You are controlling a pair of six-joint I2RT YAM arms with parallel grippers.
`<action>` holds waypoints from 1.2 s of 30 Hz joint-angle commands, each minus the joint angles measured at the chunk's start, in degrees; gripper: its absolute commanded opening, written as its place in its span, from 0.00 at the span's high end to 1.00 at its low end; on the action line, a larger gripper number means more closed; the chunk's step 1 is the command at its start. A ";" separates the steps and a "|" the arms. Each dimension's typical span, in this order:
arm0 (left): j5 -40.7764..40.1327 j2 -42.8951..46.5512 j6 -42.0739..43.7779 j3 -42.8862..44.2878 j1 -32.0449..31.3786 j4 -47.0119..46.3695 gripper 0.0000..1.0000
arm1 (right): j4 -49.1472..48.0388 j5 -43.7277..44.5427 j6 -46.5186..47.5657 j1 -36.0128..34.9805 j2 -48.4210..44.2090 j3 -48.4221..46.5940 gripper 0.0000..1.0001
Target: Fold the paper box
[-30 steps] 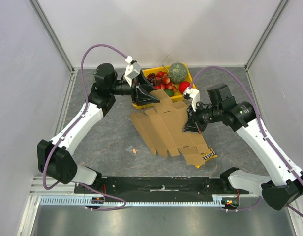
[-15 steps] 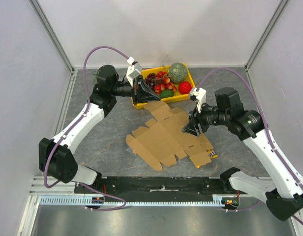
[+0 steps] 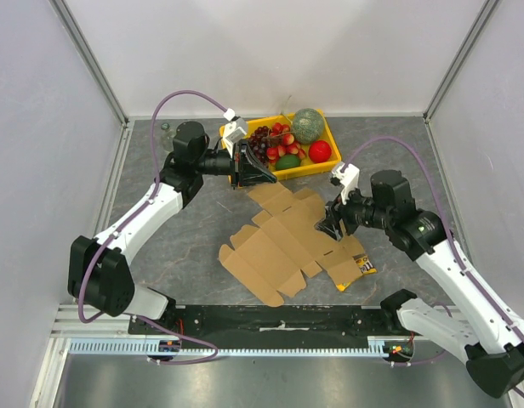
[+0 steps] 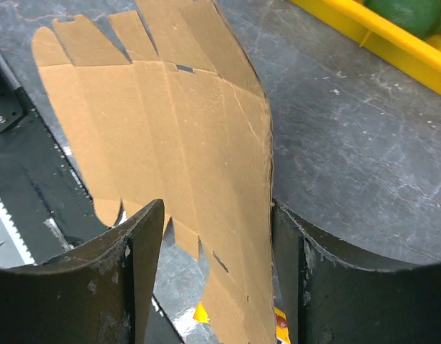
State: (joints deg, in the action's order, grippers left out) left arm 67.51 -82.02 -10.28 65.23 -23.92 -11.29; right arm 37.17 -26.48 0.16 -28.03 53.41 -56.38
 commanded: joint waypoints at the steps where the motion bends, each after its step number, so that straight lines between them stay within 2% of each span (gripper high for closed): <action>1: -0.53 1.33 -0.44 2.18 0.37 0.74 0.98 | -11.05 6.25 -0.08 -0.27 -4.79 4.51 0.32; 10: 0.08 3.35 1.06 1.74 2.04 2.68 0.98 | -21.87 7.94 -2.01 -0.27 -6.74 9.44 0.32; 22: 1.93 5.11 0.97 2.00 5.02 3.29 0.98 | -30.31 0.47 -3.77 -0.27 -2.43 13.66 0.48; 36: 2.63 5.38 0.62 1.65 6.69 2.68 0.98 | -35.84 -1.47 -4.47 -0.18 1.08 16.39 0.62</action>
State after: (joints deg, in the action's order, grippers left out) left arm 68.14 -78.37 -10.17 65.52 -17.87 -7.77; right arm 5.58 -27.09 -4.10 -28.01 53.43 -40.51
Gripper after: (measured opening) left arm 0.027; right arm 0.391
